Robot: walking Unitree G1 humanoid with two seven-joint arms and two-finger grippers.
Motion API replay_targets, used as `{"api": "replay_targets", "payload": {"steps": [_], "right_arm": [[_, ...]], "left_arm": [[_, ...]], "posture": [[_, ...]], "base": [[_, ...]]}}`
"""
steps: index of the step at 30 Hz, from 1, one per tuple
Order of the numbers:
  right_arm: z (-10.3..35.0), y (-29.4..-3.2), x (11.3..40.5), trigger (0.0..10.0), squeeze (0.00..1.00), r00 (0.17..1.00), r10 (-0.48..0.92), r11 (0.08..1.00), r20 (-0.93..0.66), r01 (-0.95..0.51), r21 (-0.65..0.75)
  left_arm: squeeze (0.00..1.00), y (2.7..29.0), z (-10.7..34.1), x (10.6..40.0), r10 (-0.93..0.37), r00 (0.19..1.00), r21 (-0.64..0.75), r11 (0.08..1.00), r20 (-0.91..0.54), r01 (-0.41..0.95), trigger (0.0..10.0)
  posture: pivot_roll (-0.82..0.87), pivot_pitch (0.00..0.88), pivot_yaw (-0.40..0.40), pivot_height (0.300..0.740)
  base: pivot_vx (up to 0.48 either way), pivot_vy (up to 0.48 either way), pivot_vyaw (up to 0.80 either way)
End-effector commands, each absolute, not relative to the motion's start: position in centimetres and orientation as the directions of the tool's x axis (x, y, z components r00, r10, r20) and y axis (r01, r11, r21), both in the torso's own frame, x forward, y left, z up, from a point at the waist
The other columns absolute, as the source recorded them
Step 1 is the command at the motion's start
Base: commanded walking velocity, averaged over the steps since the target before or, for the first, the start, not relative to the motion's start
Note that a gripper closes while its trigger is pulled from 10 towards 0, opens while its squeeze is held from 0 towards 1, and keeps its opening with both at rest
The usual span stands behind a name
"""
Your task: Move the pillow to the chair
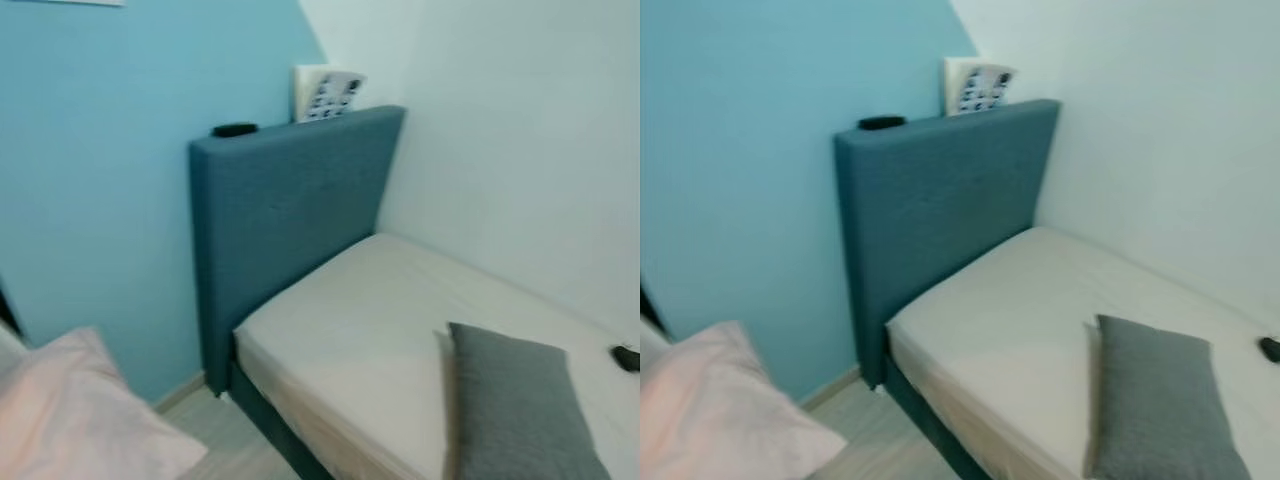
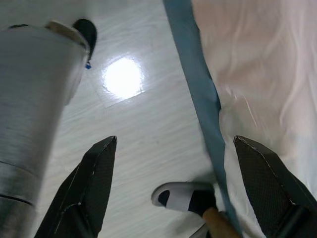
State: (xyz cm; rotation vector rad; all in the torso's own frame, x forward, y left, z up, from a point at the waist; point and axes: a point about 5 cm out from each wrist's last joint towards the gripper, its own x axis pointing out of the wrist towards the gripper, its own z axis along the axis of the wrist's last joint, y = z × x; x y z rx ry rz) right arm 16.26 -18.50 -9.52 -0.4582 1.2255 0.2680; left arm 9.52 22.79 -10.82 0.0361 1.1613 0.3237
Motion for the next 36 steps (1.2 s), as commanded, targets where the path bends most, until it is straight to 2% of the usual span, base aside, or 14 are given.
{"api": "replay_targets", "payload": {"steps": [1, 7, 11, 17, 19, 20, 21, 22, 25, 26, 30, 33, 34, 36], "right_arm": [[-9.5, -18.7, 16.2, 10.0, 0.00, 0.321, -0.050, 0.872, -0.946, -0.448, -0.198], [-9.4, -18.7, 16.4, 10.0, 0.00, 0.328, -0.050, 0.869, -0.943, -0.451, -0.203], [-8.2, -16.8, 19.6, 10.0, 0.00, 0.424, 0.022, 0.840, -0.905, -0.499, -0.214], [-7.0, -15.3, 21.8, 10.0, 0.00, 0.481, 0.085, 0.805, -0.872, -0.549, -0.225], [-1.4, -12.4, 29.2, 10.0, 0.00, 0.693, 0.214, 0.862, -0.689, -0.465, -0.200], [-1.4, -12.4, 29.2, 10.0, 0.00, 0.693, 0.214, 0.862, -0.689, -0.465, -0.200], [5.3, -10.7, 34.7, 10.0, 0.00, 0.831, 0.304, 0.899, -0.466, -0.412, -0.148], [5.3, -10.7, 34.7, 10.0, 0.00, 0.831, 0.304, 0.899, -0.466, -0.412, -0.148], [15.5, -8.9, 39.5, 10.0, 0.00, 0.912, 0.375, 0.904, -0.165, -0.399, -0.153], [15.5, -8.9, 39.5, 10.0, 0.00, 0.912, 0.375, 0.904, -0.165, -0.399, -0.153], [24.9, -7.6, 41.3, 10.0, 0.00, 0.906, 0.414, 0.893, 0.092, -0.385, -0.231], [37.5, -5.1, 39.6, 10.0, 0.00, 0.773, 0.485, 0.866, 0.410, -0.357, -0.350], [37.5, -5.1, 39.6, 10.0, 0.00, 0.773, 0.485, 0.866, 0.410, -0.357, -0.350], [43.5, -3.4, 36.9, 10.0, 0.00, 0.637, 0.540, 0.840, 0.550, -0.369, -0.397]], "left_arm": [[0.00, 21.9, -11.0, 9.4, 0.244, 0.357, 0.177, 0.961, -0.902, -0.211, 10.0], [0.00, 21.8, -11.0, 9.5, 0.241, 0.361, 0.173, 0.962, -0.901, -0.209, 10.0], [0.00, 21.8, -10.9, 9.9, 0.238, 0.370, 0.173, 0.964, -0.898, -0.203, 10.0], [0.00, 21.8, -10.9, 10.0, 0.235, 0.372, 0.173, 0.966, -0.898, -0.194, 10.0], [0.00, 21.7, -10.9, 10.2, 0.237, 0.379, 0.171, 0.965, -0.894, -0.200, 10.0], [0.00, 21.7, -10.9, 10.2, 0.237, 0.379, 0.171, 0.965, -0.894, -0.200, 10.0], [0.00, 21.9, -10.9, 10.1, 0.241, 0.378, 0.175, 0.964, -0.894, -0.201, 10.0], [0.00, 21.9, -10.9, 10.1, 0.241, 0.378, 0.175, 0.964, -0.894, -0.201, 10.0], [0.00, 22.0, -10.9, 9.9, 0.243, 0.370, 0.181, 0.964, -0.897, -0.194, 10.0], [0.00, 22.0, -10.9, 9.9, 0.243, 0.370, 0.181, 0.964, -0.897, -0.194, 10.0], [0.00, 22.0, -10.9, 9.7, 0.242, 0.366, 0.183, 0.965, -0.899, -0.190, 10.0], [0.00, 22.0, -10.9, 9.9, 0.244, 0.370, 0.183, 0.964, -0.896, -0.193, 10.0], [0.00, 22.0, -10.9, 9.9, 0.244, 0.370, 0.183, 0.964, -0.896, -0.193, 10.0], [0.00, 22.0, -10.8, 10.1, 0.245, 0.376, 0.182, 0.963, -0.894, -0.197, 10.0]], "posture": [[0.13, 0.000, -0.114, 0.740], [0.13, 0.000, -0.116, 0.740], [0.11, 0.001, -0.109, 0.740], [0.11, 0.008, -0.110, 0.740], [0.12, 0.018, -0.114, 0.740], [0.12, 0.018, -0.114, 0.740], [0.11, 0.021, -0.109, 0.740], [0.11, 0.021, -0.109, 0.740], [0.10, 0.022, -0.101, 0.740], [0.10, 0.022, -0.101, 0.740], [0.09, 0.027, -0.101, 0.740], [0.09, 0.038, -0.110, 0.740], [0.09, 0.038, -0.110, 0.740], [0.09, 0.048, -0.119, 0.740]], "base": [[0.000, 0.000, -0.74], [0.000, 0.000, -0.74], [0.000, 0.000, -0.74], [0.000, 0.000, -0.61], [0.000, 0.000, 0.00], [0.000, 0.000, 0.00], [0.000, 0.000, 0.00], [0.000, 0.000, 0.00], [0.000, 0.000, 0.00], [0.000, 0.000, 0.00], [0.000, 0.000, 0.00], [0.000, 0.000, 0.00], [0.000, 0.000, 0.00], [0.000, 0.000, 0.00]]}}
